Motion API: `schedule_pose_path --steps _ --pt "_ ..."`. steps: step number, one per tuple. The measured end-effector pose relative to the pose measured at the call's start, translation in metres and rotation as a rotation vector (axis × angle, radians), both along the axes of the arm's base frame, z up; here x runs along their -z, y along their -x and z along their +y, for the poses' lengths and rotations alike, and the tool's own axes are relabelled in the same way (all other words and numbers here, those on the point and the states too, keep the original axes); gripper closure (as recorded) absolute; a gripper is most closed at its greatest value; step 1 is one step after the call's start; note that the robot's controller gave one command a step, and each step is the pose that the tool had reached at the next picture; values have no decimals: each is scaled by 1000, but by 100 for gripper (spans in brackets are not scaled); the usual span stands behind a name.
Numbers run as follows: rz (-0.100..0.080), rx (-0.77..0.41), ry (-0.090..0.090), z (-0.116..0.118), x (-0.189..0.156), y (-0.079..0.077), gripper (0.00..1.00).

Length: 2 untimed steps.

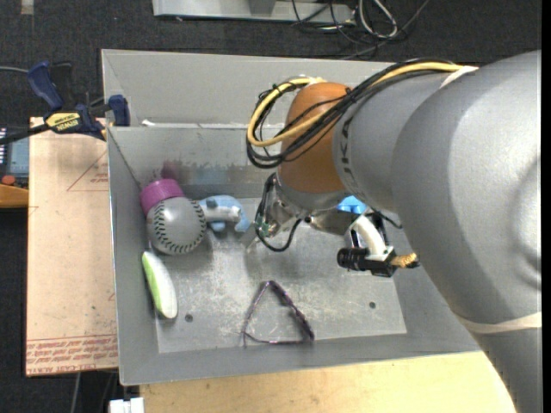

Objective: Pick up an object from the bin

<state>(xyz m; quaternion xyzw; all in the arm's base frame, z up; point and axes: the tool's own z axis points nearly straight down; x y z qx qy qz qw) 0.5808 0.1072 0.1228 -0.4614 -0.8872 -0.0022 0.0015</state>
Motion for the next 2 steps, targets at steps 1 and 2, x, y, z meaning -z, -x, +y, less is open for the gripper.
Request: schedule_pose_path --steps 1,2 --pt "-5 -2 -1 0 -18 -1 100" --pt "-1 -3 0 0 -27 0 100"
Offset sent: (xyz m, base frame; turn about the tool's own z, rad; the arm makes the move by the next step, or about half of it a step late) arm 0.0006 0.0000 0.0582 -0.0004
